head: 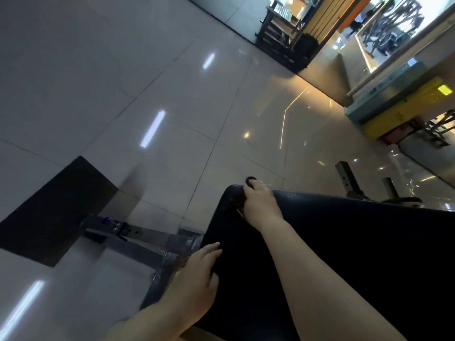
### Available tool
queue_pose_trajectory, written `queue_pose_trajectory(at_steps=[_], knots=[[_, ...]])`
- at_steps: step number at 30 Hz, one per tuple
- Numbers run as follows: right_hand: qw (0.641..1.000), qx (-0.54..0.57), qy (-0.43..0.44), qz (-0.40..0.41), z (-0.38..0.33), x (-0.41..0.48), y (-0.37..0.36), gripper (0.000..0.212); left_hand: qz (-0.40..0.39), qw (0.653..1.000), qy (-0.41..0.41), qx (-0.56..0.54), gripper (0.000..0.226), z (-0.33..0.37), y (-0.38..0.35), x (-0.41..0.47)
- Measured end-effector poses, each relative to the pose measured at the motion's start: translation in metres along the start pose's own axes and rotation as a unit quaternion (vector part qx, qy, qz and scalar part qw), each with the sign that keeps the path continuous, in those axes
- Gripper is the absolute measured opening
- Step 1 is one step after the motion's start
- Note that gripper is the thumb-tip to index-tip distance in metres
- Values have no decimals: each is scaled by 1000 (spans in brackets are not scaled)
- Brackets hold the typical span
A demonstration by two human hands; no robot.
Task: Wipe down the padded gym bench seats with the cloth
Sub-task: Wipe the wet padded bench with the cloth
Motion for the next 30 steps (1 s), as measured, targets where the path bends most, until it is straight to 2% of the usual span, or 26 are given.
queue_pose_trajectory(at_steps=[3,6,8,11,18,22,26,30], knots=[[997,-27,72,-15,-31,-3,-36,43,44,997,44,-51,45,-7,14,2],[989,-52,131,-34,-58,-42,-59,45,138,982,94,-89,31,-20,35,8],[988,-54,139,-31,-69,-73,-65,47,175,972,107,-117,28,-23,46,12],[991,-35,125,-25,-83,-117,-67,53,162,968,128,-142,25,-26,51,18],[984,-2,161,-71,-107,-215,-53,50,104,984,118,-82,28,-26,44,14],[987,-2,159,-20,-81,-263,-36,54,70,992,93,-57,32,-10,27,-1],[991,-60,97,63,-28,-292,12,64,43,998,38,-29,29,14,4,-15],[977,-102,-89,164,3,-284,55,65,27,999,-35,-6,30,40,-17,-23]])
Point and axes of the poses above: each hand's wrist, its own x-axis towards the middle knuckle, its own y-axis out of the back of the hand, z = x × y, the point moved 5 cm from there along x, towards the middle knuckle, and after that the axes turned 13 degrees about z, right-handed, at the moved point
